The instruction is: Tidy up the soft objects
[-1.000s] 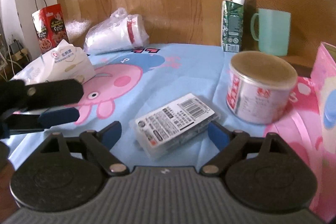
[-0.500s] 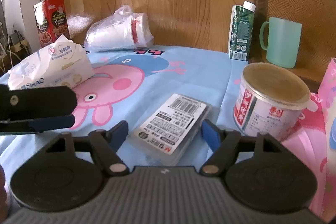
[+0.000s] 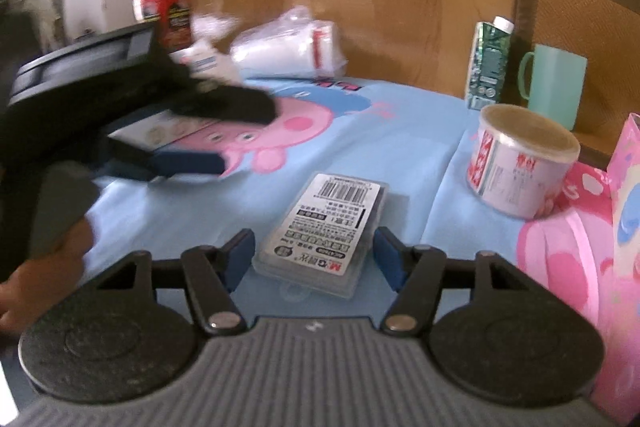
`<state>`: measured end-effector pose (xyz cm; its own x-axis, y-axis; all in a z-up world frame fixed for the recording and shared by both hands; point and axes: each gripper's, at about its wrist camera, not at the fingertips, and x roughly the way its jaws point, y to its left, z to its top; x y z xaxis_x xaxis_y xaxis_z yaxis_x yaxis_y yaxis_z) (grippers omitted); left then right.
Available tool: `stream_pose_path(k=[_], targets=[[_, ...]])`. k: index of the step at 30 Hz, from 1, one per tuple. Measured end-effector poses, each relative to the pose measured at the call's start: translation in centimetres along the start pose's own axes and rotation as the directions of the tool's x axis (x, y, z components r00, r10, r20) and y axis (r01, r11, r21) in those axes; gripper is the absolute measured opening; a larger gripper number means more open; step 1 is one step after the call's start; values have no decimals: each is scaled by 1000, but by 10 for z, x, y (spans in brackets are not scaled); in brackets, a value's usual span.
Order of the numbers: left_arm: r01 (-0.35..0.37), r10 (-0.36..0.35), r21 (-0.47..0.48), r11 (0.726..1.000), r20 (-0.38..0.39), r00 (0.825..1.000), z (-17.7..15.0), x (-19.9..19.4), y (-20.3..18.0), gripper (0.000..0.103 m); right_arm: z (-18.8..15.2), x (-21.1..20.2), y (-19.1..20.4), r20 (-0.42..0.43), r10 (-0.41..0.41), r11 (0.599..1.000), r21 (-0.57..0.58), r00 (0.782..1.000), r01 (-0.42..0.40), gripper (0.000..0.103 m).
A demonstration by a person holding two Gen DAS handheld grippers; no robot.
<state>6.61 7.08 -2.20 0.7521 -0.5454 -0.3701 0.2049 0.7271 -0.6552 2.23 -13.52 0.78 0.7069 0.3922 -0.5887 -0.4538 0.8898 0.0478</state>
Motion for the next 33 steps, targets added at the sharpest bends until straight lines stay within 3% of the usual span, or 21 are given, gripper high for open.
stream_pose_path(k=[5,10,23,27,33], targets=[[-8,8,14,1000,-9,1000,-1,1,-2,98,-26,-31,17,11,-8,999,-45,1000,8,68],[-19,20,37,999,-23,1000,-2,4,-5,98,-44,-54,21,39,-49,999,-20,998,49,68],[-121,126,136,983,-33,991,-15,-2,-23,98,-62,-62,17,72,-51,999,11,996,50,75],[-137,142,129,982,-33,989,-20,-9,-26,98,-65,-66,17,79,-43,999,11,996,42,76],[-78,82,62,995,-77,994,-30,-23,-35,98,-68,-68,17,87,-41,999,13,995,40,76]])
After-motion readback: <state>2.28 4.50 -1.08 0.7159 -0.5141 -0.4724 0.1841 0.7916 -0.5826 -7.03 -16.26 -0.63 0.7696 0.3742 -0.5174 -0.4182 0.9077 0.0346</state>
